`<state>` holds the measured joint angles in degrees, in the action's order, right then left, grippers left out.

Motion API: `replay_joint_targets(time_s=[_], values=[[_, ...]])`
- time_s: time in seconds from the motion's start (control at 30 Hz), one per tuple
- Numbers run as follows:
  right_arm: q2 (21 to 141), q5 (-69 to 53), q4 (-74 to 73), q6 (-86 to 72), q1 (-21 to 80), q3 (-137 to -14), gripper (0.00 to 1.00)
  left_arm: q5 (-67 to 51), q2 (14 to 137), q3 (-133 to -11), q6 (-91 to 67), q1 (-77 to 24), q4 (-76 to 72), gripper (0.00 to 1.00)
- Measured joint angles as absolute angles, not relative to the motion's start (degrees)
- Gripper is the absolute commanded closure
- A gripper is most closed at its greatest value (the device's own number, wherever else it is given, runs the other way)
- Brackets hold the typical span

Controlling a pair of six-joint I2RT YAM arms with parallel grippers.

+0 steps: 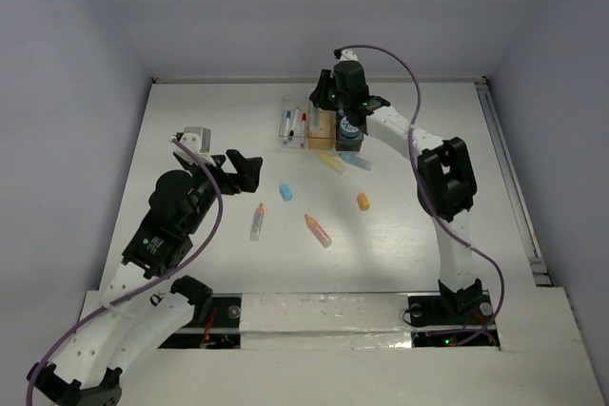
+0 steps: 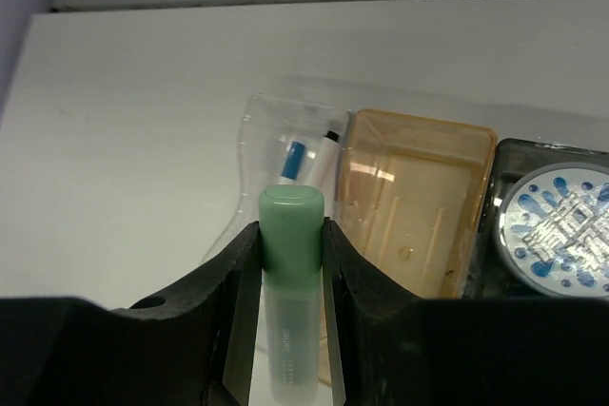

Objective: Sort the stationery into containers
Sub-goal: Place the pen in the storage box, then pick up the pen from the center of the board.

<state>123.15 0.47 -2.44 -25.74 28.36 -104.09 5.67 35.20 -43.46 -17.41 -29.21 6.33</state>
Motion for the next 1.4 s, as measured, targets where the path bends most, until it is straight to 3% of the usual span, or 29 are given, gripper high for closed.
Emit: replay_joint_targets(time_s=[0.13,0.2,0.23,0.27,0.3,0.43,0.57,0.73,1.0,1.1,1.27,1.4], values=[[127.7,2.5,-6.9,-23.0,28.2,-109.5,1.0,5.5,35.5,-43.5,-17.0,-27.8,6.9,0.01],[128.4,3.2,-8.2,-22.3,28.1,-109.8,0.93,4.8,35.5,-43.5,-16.8,-26.9,6.9,0.01],[128.6,3.4,-8.9,-22.2,28.1,-109.8,0.88,4.4,35.5,-43.5,-16.8,-26.5,6.9,0.01],[128.7,3.7,-9.5,-22.0,28.1,-109.8,0.71,3.8,35.6,-43.5,-16.8,-26.0,6.9,0.01],[128.8,3.9,-9.7,-22.0,28.1,-109.8,0.61,3.3,35.7,-43.5,-16.8,-25.5,6.8,0.01],[129.1,4.2,-11.2,-21.5,28.1,-110.7,0.25,2.2,36.1,-43.5,-16.7,-25.0,6.8,0.01],[129.0,4.1,-12.0,-21.1,28.1,-112.0,0.14,1.7,36.3,-43.5,-16.7,-24.6,6.8,0.01],[125.4,1.8,-12.0,-20.6,28.3,-108.6,0.11,1.9,36.3,-43.5,-16.7,-23.7,6.9,0.01],[102.4,-0.4,-10.1,-19.2,34.8,-83.2,0.08,3.3,35.6,-43.5,-16.8,-22.7,7.1,0.01],[96.2,-0.9,-9.8,-19.2,40.7,-76.0,0.0,4.0,34.8,-43.5,-16.8,-22.4,7.1,0.01],[89.4,-1.7,-11.1,-20.9,47.0,-64.4,0.01,4.8,33.0,-43.5,-16.9,-21.7,7.1,0.01],[83.9,-2.0,-14.2,-22.9,46.2,-58.5,0.13,5.0,31.9,-43.4,-17.0,-21.6,7.1,0.01]])
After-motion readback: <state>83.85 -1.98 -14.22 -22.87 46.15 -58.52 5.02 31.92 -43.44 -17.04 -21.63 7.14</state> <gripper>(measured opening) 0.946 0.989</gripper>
